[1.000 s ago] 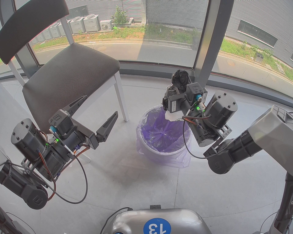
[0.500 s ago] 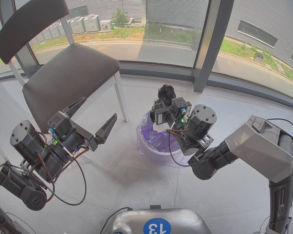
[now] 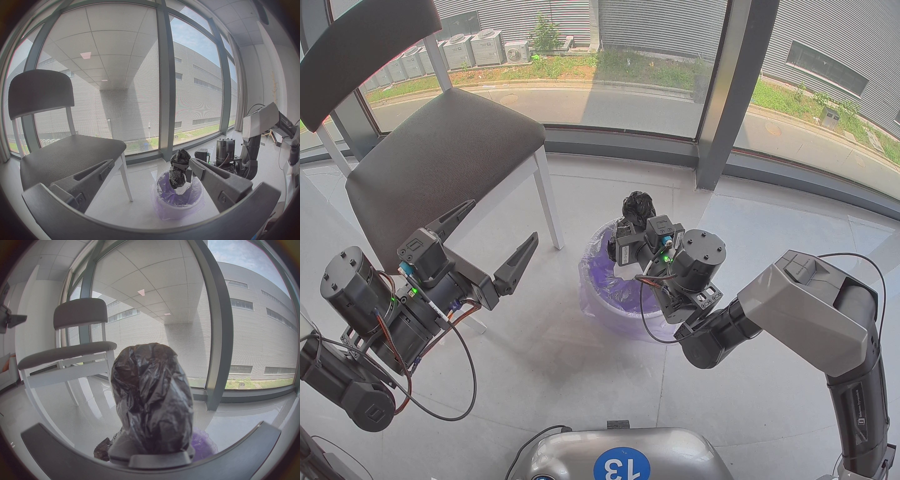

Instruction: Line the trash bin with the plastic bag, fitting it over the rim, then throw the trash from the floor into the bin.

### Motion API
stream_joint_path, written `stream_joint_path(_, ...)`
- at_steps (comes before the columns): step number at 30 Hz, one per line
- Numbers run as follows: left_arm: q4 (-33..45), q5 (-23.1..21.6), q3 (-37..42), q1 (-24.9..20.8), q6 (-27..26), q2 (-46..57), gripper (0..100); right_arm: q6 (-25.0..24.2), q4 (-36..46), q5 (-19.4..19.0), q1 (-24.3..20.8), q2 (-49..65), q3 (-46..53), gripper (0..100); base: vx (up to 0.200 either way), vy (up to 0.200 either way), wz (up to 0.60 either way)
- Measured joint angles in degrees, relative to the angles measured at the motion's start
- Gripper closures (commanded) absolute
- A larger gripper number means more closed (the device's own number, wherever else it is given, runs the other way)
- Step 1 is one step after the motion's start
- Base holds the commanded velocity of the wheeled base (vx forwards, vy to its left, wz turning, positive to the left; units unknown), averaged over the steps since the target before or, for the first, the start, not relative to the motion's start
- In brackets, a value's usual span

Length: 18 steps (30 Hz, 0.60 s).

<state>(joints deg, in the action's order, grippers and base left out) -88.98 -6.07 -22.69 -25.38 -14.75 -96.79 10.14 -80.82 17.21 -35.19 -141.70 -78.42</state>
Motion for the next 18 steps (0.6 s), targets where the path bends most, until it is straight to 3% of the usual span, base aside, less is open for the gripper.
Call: stream_joint_path(18,0.00,0.00,-0.05,0.16,0.00,-0.06,0,-2.90,4.60,0.00,2.82,-10.20,-11.07,100,0.000,0.000,0.00)
